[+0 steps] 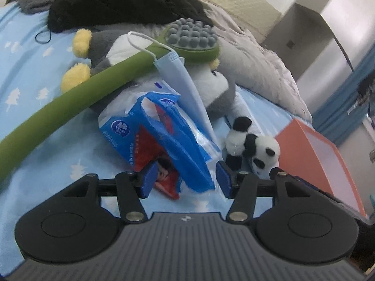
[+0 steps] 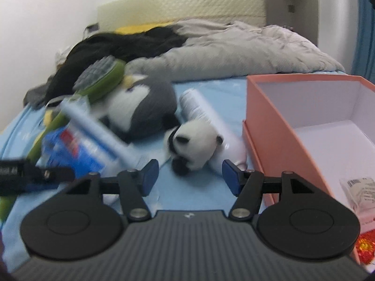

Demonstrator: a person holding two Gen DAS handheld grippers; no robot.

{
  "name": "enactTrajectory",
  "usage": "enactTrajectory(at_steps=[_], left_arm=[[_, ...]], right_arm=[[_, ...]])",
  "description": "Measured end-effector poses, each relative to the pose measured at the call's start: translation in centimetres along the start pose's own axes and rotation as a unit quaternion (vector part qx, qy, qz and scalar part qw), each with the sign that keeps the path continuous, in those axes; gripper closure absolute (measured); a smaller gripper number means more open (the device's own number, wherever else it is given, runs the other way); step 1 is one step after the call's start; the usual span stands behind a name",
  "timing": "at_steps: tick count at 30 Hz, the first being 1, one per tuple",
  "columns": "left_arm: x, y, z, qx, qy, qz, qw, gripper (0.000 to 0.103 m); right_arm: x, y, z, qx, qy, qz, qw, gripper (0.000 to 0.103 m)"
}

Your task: Organize soft objects

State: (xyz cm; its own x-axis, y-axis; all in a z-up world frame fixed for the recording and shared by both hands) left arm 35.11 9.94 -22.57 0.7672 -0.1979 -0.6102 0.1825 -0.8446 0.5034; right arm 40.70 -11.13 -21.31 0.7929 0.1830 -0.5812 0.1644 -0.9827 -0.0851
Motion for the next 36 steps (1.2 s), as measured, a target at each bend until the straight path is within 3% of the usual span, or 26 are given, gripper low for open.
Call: enactTrajectory(at_steps=[4, 7, 15, 19, 20, 22, 30, 36], left_arm=[[1.3, 0.1, -0.1, -0.027, 0.004, -0.002, 0.9996, 0.039], [2.0, 0.3, -0.2, -0.038, 0.009, -0.009, 0.9992, 0.039], [3.6, -0.4, -0.1, -0.052, 0.007, -0.039, 0.9979, 0.042], [3.6, -1.3, 0.0, -0.062, 0.000, -0.040, 0.9973, 0.062], [3.5, -1.3, -0.1, -0.068, -0.002, -0.034, 0.9971, 0.074], [2.9, -1.3, -0.1, -0.074, 0.000, -0.027, 0.9969, 0.080], [-1.2, -0.1, 1.0, -0.052, -0.005, -0.016, 0.9985, 0.093], [-4.9, 0.7, 3.2, -0.017, -0.021, -0.014, 0.9996, 0.094]], right_arm=[[2.2, 0.0, -1.0, 0.008, 0.009, -0.003, 1.000, 0.041], [3.7, 0.1, -1.3, 0.004, 0.008, 0.019, 1.000, 0.041], [5.5, -0.1, -1.0, 0.020, 0.000, -0.001, 1.000, 0.045], [5.1, -0.2, -1.1, 0.023, 0.002, 0.001, 1.000, 0.051], [5.0, -0.2, -1.1, 0.022, 0.003, 0.001, 1.000, 0.052], [4.6, -0.1, -1.1, 0.019, 0.005, 0.005, 1.000, 0.053], [1.3, -0.2, -0.2, 0.007, 0.003, 0.005, 1.000, 0.054], [-2.0, -0.3, 1.7, 0.002, -0.004, 0.008, 1.000, 0.054]])
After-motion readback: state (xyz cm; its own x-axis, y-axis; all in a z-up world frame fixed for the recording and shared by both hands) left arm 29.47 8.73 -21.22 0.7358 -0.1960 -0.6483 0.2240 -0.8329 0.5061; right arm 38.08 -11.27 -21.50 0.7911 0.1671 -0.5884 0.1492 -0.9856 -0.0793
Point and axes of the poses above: each gripper's, at about its wrist camera, not at the fingertips, and x roughly the way its jaws point, y to its right, z to its underside, the point moved 8 cm from there along x, roughly the way its jaws point, and after that the axes turned 5 degrees about z, right-handed, at the moved point
